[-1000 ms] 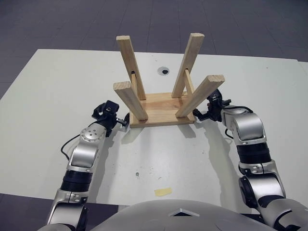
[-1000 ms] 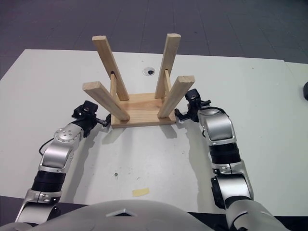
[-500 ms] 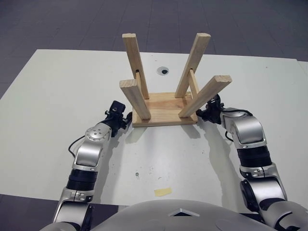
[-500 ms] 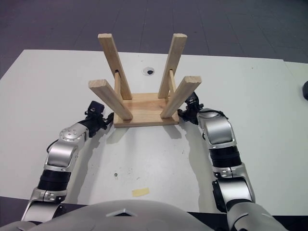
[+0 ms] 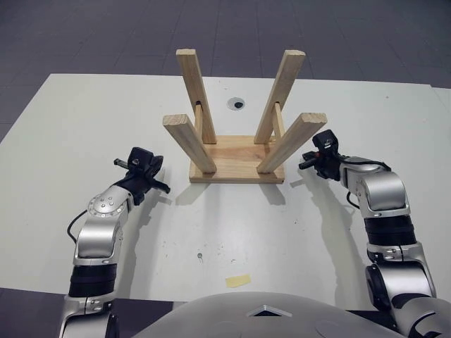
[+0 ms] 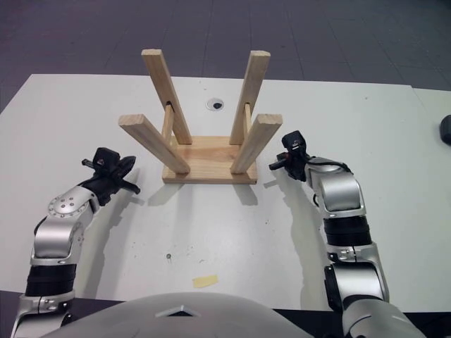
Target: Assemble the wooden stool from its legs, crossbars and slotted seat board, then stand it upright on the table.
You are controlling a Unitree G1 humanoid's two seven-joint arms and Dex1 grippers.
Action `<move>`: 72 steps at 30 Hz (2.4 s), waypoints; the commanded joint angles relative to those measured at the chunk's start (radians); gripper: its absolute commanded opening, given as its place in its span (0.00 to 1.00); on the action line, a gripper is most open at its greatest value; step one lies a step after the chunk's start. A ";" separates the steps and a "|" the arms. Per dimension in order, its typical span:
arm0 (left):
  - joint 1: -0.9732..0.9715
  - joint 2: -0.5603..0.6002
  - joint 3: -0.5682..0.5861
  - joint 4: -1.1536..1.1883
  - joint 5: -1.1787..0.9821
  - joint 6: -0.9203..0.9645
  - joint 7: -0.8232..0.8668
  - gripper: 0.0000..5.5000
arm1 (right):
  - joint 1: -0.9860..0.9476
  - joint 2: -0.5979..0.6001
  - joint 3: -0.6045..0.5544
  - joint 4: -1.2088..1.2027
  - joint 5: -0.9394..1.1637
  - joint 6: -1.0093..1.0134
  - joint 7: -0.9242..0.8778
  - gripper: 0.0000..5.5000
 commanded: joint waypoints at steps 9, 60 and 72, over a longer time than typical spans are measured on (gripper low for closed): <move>-0.048 -0.028 -0.217 0.097 0.043 0.016 -0.054 0.00 | 0.097 -0.104 0.164 -0.003 -0.002 -0.084 0.168 0.00; -0.218 0.221 0.033 -0.472 -0.545 0.451 -0.328 0.00 | 0.213 -0.404 -0.125 -0.405 0.466 -0.359 0.838 0.00; -0.259 0.164 0.013 -0.478 -0.590 0.511 -0.243 0.00 | 0.096 -0.354 -0.153 -0.279 0.400 -0.406 0.710 0.00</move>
